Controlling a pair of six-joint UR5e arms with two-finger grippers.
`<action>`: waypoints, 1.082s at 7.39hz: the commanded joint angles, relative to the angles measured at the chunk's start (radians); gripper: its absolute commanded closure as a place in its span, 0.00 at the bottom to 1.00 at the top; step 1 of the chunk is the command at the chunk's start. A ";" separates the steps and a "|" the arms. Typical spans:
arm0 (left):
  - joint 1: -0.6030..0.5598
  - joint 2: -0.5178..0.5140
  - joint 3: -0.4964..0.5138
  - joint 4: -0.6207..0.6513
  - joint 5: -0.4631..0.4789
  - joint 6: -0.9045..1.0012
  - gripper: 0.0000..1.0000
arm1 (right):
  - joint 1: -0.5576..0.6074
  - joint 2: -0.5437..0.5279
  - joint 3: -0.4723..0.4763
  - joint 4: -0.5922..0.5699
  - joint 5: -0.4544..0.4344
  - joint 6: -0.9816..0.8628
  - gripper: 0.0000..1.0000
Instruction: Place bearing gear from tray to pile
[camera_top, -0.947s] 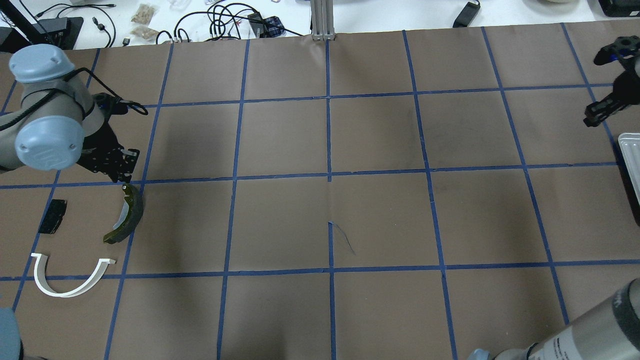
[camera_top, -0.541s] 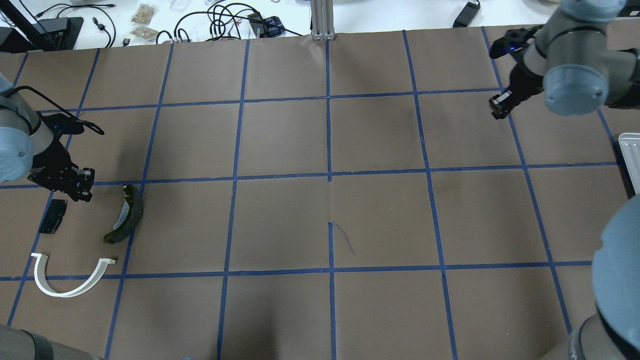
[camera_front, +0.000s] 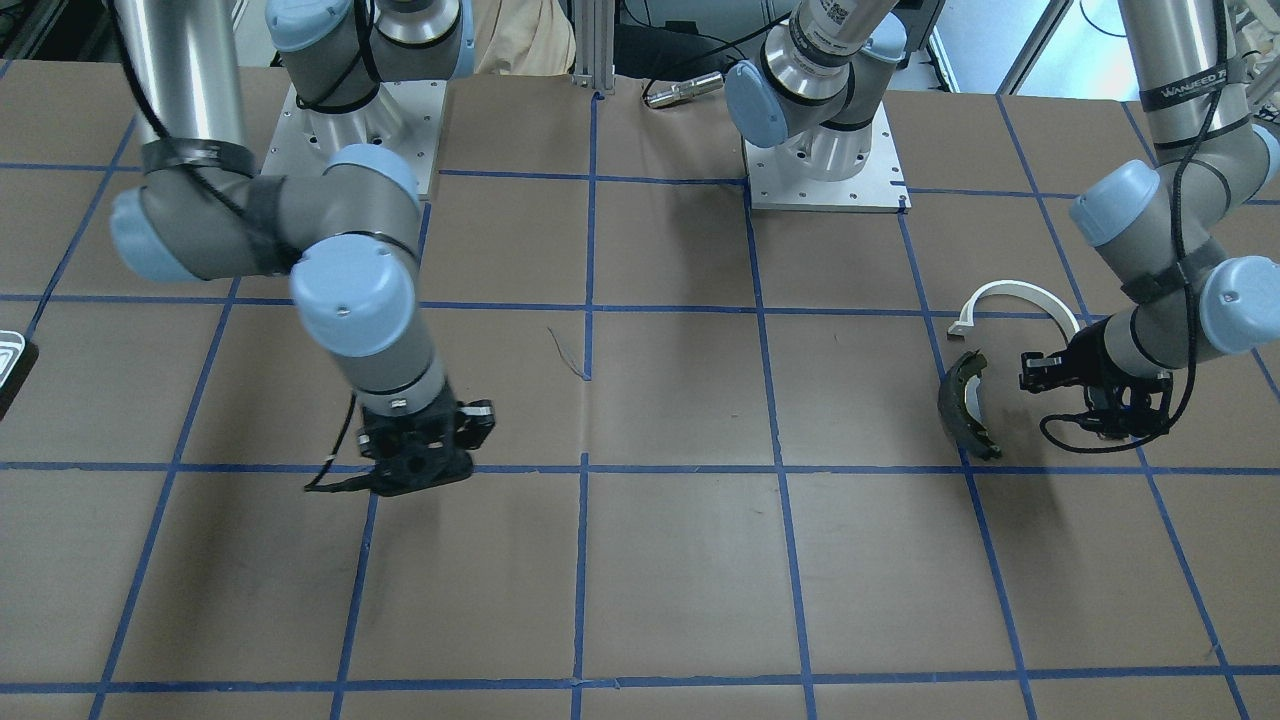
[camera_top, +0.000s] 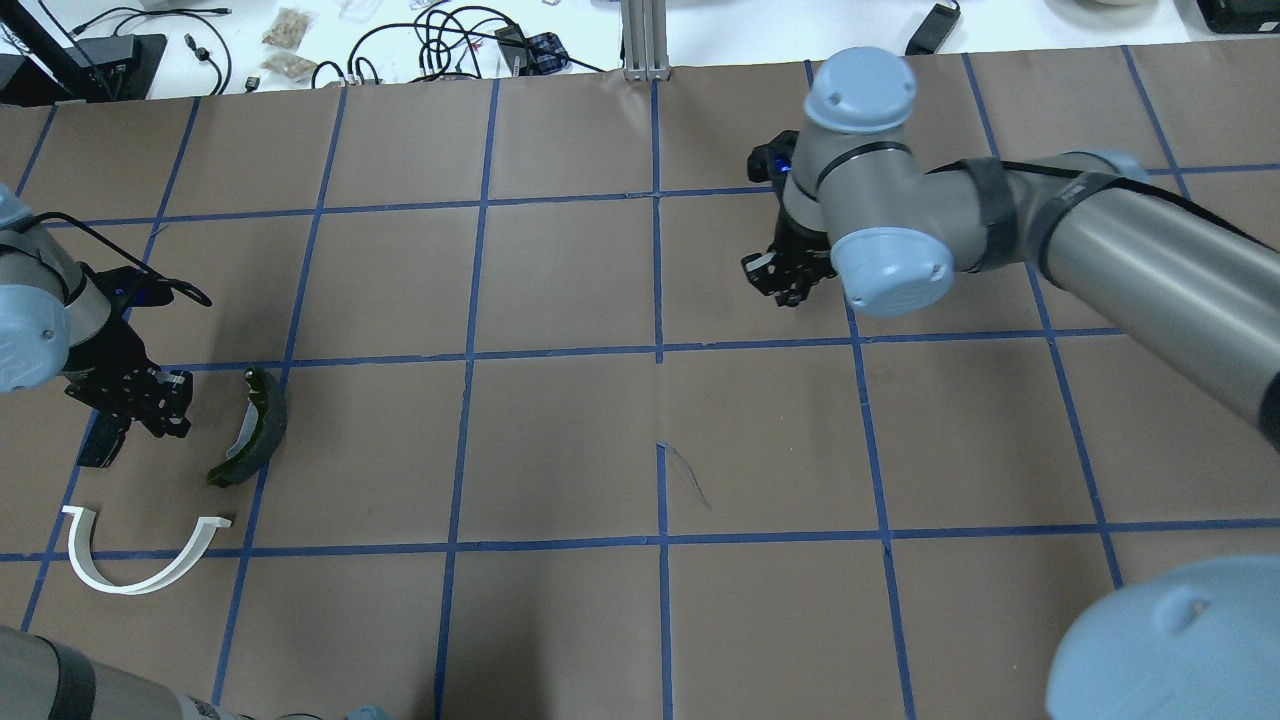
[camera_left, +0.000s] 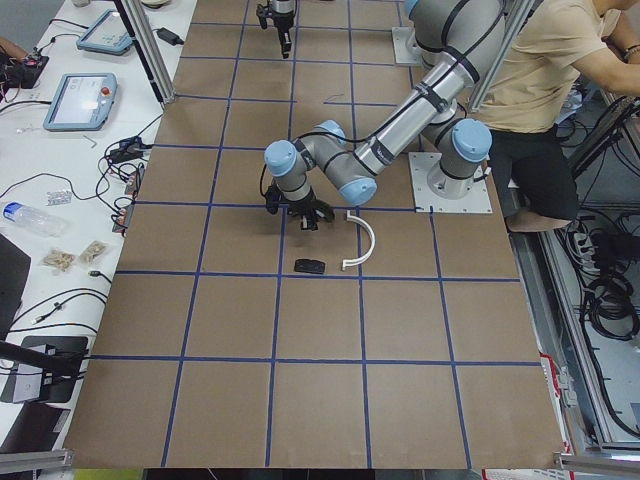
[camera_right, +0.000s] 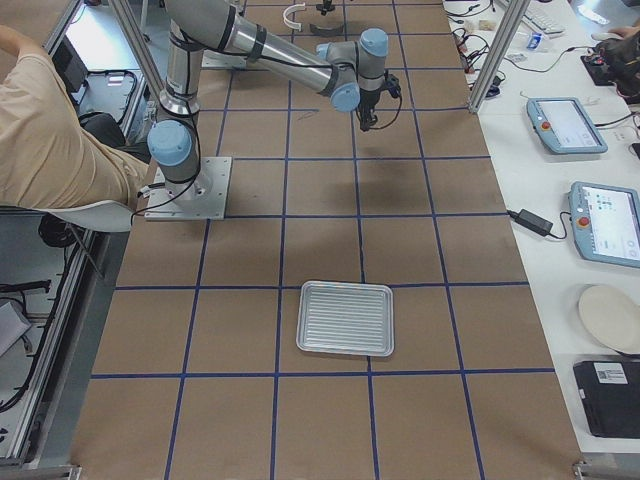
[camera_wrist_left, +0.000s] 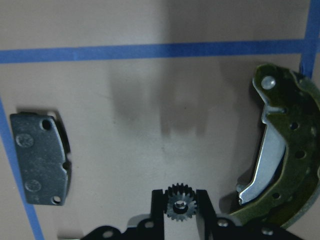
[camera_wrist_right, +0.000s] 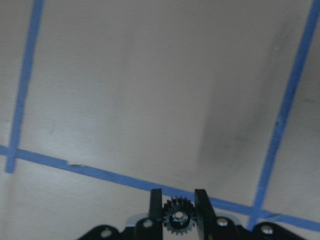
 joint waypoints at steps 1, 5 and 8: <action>-0.001 0.001 -0.003 0.000 0.002 0.006 0.00 | 0.213 0.026 -0.008 -0.004 -0.001 0.355 0.97; -0.099 0.054 0.065 -0.060 -0.006 -0.029 0.00 | 0.387 0.132 -0.011 -0.139 -0.002 0.618 0.97; -0.245 0.091 0.126 -0.191 -0.095 -0.265 0.00 | 0.404 0.141 -0.034 -0.135 -0.020 0.645 0.80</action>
